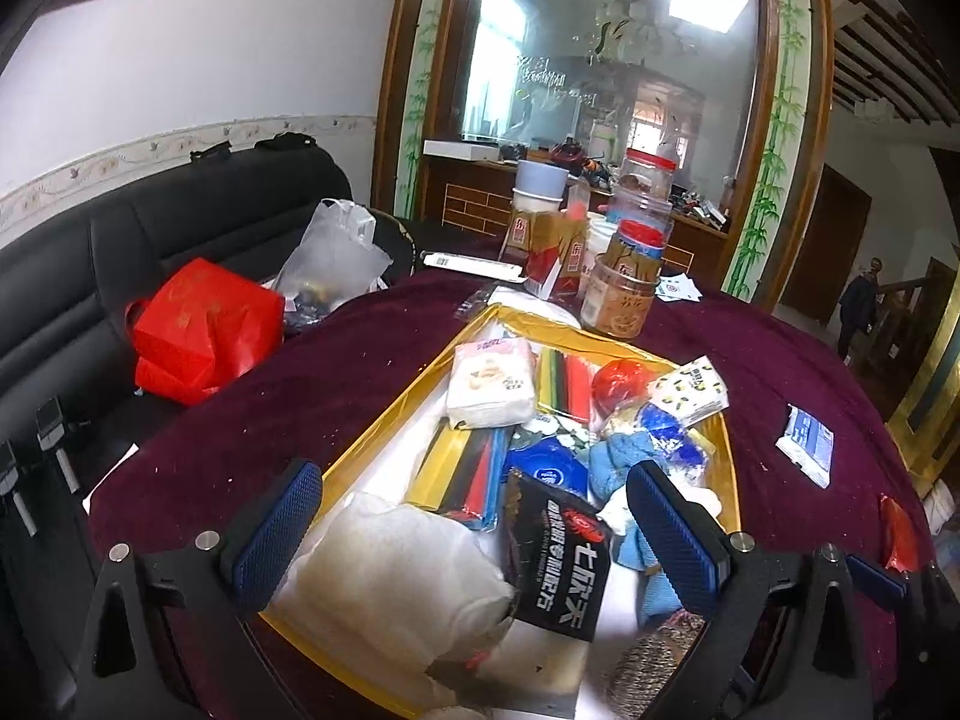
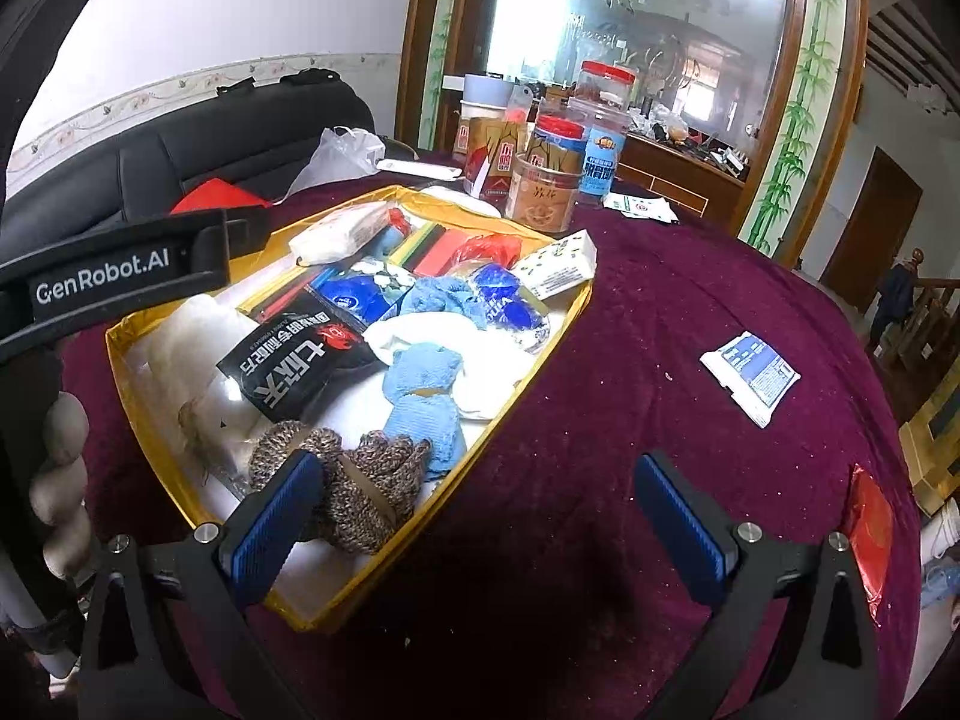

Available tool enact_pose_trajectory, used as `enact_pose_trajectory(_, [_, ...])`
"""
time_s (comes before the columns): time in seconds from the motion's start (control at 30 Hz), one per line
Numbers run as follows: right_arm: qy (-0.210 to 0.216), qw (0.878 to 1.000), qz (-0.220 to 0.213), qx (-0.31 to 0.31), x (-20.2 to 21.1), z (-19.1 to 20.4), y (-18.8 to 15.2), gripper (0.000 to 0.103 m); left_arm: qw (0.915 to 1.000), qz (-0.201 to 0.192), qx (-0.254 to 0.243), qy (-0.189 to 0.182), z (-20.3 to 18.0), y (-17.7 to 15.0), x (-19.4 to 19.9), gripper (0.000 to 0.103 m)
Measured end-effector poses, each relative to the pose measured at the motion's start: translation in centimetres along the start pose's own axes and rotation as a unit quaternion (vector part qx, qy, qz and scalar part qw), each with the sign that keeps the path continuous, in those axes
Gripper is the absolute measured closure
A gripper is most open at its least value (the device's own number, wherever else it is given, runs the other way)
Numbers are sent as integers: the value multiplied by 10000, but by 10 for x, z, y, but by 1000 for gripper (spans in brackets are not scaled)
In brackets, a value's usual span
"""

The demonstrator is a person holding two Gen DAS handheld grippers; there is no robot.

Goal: Organize soft objects

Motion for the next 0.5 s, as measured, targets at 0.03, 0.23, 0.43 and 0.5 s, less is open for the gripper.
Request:
enact_pose_trajectory(0.03, [-7,10000,17,6,-1,0,0,0,10000,13,10,15,1,0,-1,0])
enact_pose_trajectory(0.23, [-6,10000,62,69,-4,5,0,0,10000,70,35,31,4,-1,-5,0])
enact_pose_trajectory(0.43, [3,10000,66,70,-3,5,0,0,9999,116,15,30,3,-2,-6,0])
enact_pose_trajectory(0.5, [2,10000,67,71,-3,5,0,0,9999,137,22,37,3,-2,-7,0])
Point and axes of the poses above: each gripper's, at about its wrist camera, not at the fingertips, and x roughly against the way its jaws point, z to its left, y to its top, the point moved 3 cm from there along -x, roughly the way its jaws point, and after that the axes turned 11 degrees about -z, right-handed, at the moved point
